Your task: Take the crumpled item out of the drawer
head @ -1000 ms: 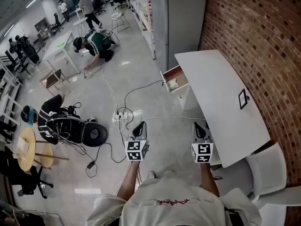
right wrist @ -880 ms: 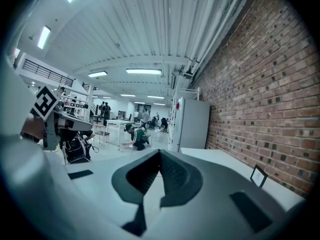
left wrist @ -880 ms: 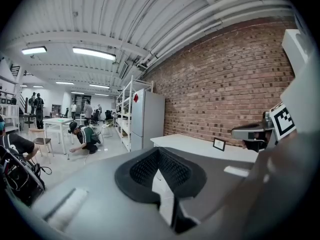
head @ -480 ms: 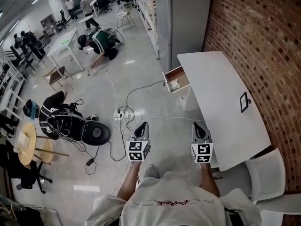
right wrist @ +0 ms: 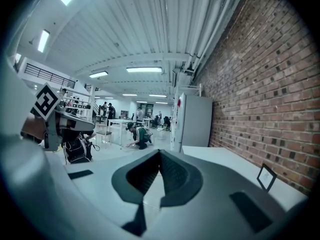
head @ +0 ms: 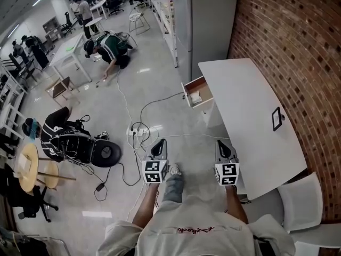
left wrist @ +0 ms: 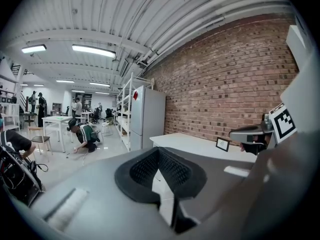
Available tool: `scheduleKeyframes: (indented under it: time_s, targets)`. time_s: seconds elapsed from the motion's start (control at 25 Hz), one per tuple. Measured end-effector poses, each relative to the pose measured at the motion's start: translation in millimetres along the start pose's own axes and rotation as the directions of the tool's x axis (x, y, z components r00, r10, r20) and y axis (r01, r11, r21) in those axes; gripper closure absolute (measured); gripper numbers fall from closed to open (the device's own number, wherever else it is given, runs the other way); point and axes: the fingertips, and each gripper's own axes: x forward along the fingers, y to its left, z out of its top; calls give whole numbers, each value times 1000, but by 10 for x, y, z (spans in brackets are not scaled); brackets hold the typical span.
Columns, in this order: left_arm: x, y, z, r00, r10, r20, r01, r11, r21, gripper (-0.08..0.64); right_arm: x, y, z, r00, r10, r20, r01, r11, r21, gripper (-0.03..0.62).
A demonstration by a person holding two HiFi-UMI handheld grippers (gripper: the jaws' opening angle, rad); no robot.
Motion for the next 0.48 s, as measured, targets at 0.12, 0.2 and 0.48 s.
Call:
scheduleKeyframes:
  time_s: [0.12, 0.2, 0.48]
  targets:
    - [190, 63, -4, 1000, -5, -9, 5, 1000, -6, 551, 177, -48, 0, 1000, -2, -5, 2, 1000, -2, 580]
    - [341, 127, 17, 1000, -10, -11, 10, 1000, -8, 551, 329, -81, 6, 1000, -2, -11, 2, 1000, -2, 580]
    - [998, 426, 259, 999, -32, 7, 32, 999, -10, 551, 976, -242, 213, 1000, -8, -8, 8, 1000, -20, 580]
